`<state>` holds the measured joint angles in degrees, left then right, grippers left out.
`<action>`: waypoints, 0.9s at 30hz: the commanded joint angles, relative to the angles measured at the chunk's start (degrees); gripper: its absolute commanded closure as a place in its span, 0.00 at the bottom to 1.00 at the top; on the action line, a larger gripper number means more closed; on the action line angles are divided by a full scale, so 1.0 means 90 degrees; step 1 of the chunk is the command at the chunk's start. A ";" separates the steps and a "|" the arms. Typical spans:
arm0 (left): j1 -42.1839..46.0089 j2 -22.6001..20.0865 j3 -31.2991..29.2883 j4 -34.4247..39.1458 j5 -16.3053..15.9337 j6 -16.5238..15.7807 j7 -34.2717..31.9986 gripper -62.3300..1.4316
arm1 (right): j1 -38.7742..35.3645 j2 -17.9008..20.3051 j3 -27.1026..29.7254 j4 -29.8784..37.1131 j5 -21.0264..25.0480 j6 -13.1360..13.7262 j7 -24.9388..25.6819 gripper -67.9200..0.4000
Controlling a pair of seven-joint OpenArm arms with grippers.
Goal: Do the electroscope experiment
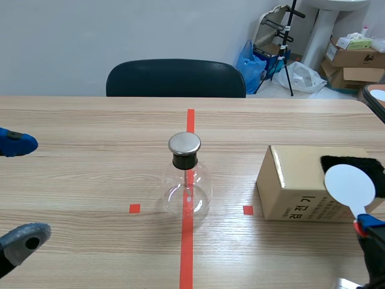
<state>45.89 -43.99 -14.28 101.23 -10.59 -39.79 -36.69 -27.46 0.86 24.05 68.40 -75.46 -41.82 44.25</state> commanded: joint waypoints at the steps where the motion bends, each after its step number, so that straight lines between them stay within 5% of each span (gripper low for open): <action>1: 0.0015 -0.0002 0.0002 0.0041 -0.0112 -0.0010 -0.0112 0.01 | -0.0015 0.0010 0.0036 0.0024 0.0141 -0.0063 -0.0590 0.98; 27: 0.0015 -0.0002 0.0002 0.0041 -0.0109 -0.0010 -0.0112 0.01 | -0.0019 0.0027 0.0034 0.0158 0.0041 -0.0022 -0.0724 0.97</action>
<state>45.89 -43.99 -14.28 101.23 -10.59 -39.79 -36.69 -27.51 0.49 24.25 68.47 -75.26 -41.76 38.35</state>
